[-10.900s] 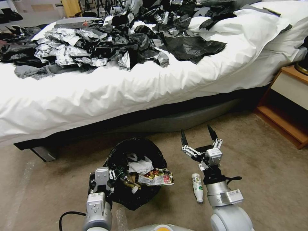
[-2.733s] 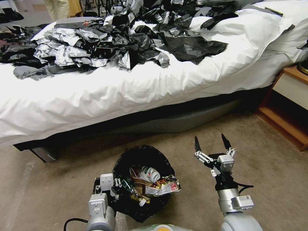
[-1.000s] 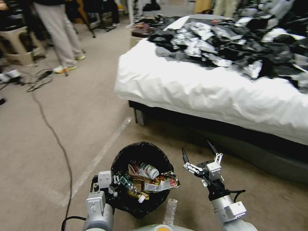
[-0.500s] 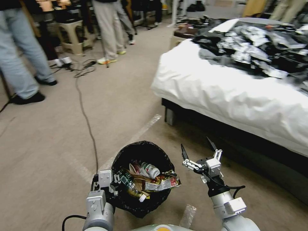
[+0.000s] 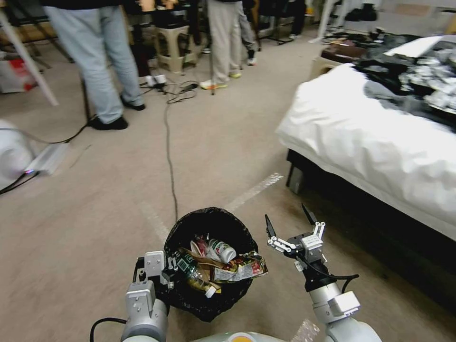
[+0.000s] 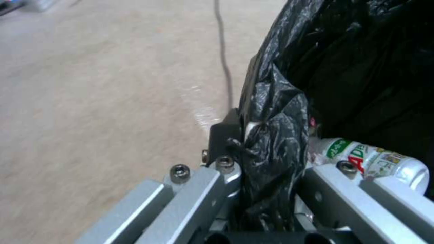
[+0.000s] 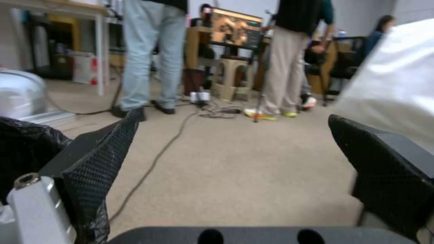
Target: Pick up the trash bin, then pick up the garbage from the floor and place it into the trash bin.
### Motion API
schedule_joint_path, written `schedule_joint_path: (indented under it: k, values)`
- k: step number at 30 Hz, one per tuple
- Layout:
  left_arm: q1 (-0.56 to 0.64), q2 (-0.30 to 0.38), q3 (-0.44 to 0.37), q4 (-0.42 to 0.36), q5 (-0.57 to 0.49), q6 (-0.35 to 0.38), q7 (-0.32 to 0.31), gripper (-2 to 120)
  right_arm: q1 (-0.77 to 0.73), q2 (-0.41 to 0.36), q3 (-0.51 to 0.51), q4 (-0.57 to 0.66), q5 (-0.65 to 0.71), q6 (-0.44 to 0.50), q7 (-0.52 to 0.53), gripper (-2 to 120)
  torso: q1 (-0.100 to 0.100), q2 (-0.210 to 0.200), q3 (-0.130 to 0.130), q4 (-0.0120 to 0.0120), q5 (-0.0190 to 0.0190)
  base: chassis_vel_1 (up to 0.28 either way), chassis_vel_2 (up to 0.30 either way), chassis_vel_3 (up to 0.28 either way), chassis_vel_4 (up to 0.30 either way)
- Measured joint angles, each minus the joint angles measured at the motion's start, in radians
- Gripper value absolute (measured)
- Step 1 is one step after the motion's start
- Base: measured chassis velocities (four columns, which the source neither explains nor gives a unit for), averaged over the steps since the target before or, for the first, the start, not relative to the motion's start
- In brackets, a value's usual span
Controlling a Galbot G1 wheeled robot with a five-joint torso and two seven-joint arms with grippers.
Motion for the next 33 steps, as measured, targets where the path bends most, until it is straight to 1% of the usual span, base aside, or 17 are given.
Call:
schedule_joint_path:
  k: [5, 15, 19, 26, 31, 32, 33]
  values:
    - [0.000, -0.002, 0.002, 0.000, 0.000, 0.000, 0.000, 3, 0.001, -0.006, 0.007, 0.000, 0.003, -0.002, 0.000, 100, 0.000, 0.000, 0.000, -0.0003, -0.0001, 0.112, 0.136, 0.113, 0.111]
    - [0.003, 0.001, 0.002, -0.008, 0.002, 0.000, 0.000, 3, 0.006, -0.011, 0.006, 0.000, 0.003, -0.004, -0.002, 100, 0.000, 0.000, 0.000, 0.0001, -0.0001, 0.134, 0.128, 0.125, 0.127]
    - [0.004, 0.002, 0.002, -0.011, 0.002, 0.000, 0.001, 3, 0.006, -0.010, 0.004, 0.000, 0.002, -0.006, -0.002, 100, 0.000, 0.000, 0.000, -0.0003, 0.0000, 0.089, 0.079, 0.141, 0.134]
    - [0.000, 0.001, 0.002, -0.011, 0.001, 0.001, 0.001, 3, 0.002, -0.006, 0.005, 0.001, -0.001, -0.006, -0.003, 100, 0.000, 0.000, 0.000, -0.0004, 0.0001, 0.104, 0.120, 0.126, 0.120]
    - [-0.006, -0.004, 0.003, -0.006, 0.001, 0.000, 0.001, 3, -0.007, 0.002, 0.003, 0.000, -0.009, -0.001, -0.003, 100, 0.000, 0.000, 0.000, 0.0005, 0.0000, 0.147, 0.181, 0.135, 0.109]
    - [-0.011, -0.002, 0.001, -0.004, -0.003, -0.001, 0.000, 3, -0.009, 0.004, 0.004, 0.000, -0.011, 0.001, -0.003, 100, 0.000, 0.000, 0.000, -0.0006, -0.0012, 0.145, 0.187, 0.128, 0.079]
    - [-0.011, -0.002, 0.001, -0.004, -0.003, -0.001, 0.000, 3, -0.009, 0.004, 0.004, 0.000, -0.011, 0.001, -0.003, 100, 0.000, 0.000, 0.000, -0.0006, -0.0012, 0.145, 0.187, 0.128, 0.079]
